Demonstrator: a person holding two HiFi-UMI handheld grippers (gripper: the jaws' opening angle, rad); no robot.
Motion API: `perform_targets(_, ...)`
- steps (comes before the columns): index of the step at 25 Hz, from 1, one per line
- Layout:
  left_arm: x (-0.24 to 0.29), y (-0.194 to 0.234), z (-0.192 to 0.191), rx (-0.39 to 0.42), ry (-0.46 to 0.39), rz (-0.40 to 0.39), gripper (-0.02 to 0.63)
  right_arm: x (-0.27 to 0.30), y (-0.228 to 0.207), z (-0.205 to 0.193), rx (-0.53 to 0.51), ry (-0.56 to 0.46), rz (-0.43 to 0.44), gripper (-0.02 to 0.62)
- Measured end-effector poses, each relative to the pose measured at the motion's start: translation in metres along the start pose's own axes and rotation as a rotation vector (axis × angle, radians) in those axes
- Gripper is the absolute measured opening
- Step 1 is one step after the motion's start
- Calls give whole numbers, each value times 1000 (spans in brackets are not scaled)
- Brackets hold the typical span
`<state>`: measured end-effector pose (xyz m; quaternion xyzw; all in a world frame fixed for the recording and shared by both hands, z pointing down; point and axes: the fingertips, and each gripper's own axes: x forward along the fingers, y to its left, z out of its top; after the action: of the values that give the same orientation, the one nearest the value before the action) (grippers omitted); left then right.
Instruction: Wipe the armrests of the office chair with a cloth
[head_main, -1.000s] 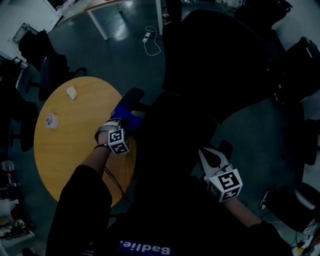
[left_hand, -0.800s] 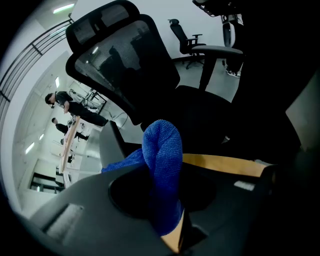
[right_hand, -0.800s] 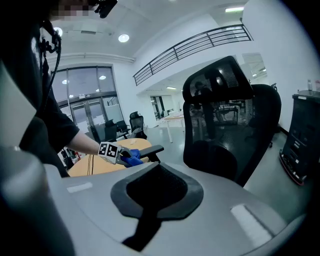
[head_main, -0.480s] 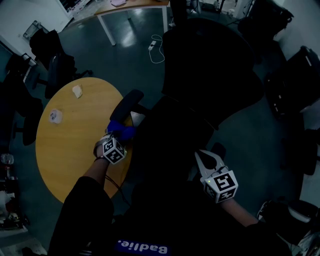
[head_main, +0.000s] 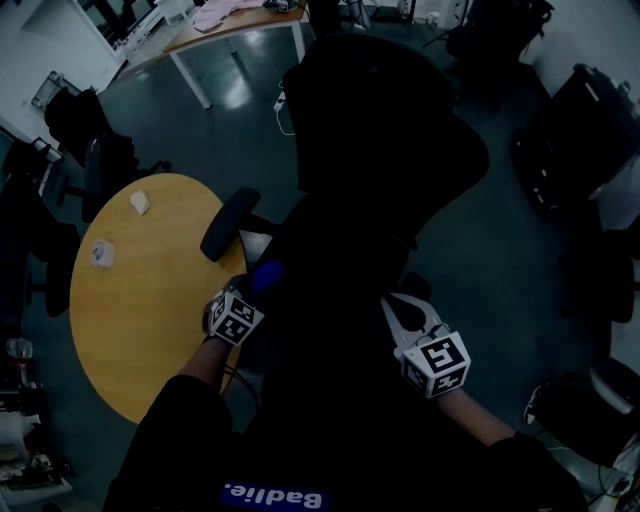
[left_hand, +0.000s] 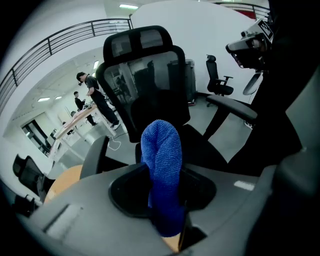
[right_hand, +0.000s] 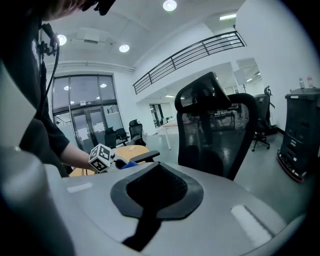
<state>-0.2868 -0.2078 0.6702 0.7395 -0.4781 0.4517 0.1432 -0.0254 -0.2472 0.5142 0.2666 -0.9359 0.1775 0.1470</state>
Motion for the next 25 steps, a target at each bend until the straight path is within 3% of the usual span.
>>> perform_targets(10, 28, -63, 131, 52, -232, -164, 123, -32, -25, -14, 80, -34, -107, 5)
perform_targets(17, 57, -105, 183, 129, -268, -265, 123, -66, -49, -36, 171, -46, -222, 5)
perform_targets(25, 103, -152, 241, 281, -260, -337, 123, -114, -74, -56, 250, -73, -347, 5)
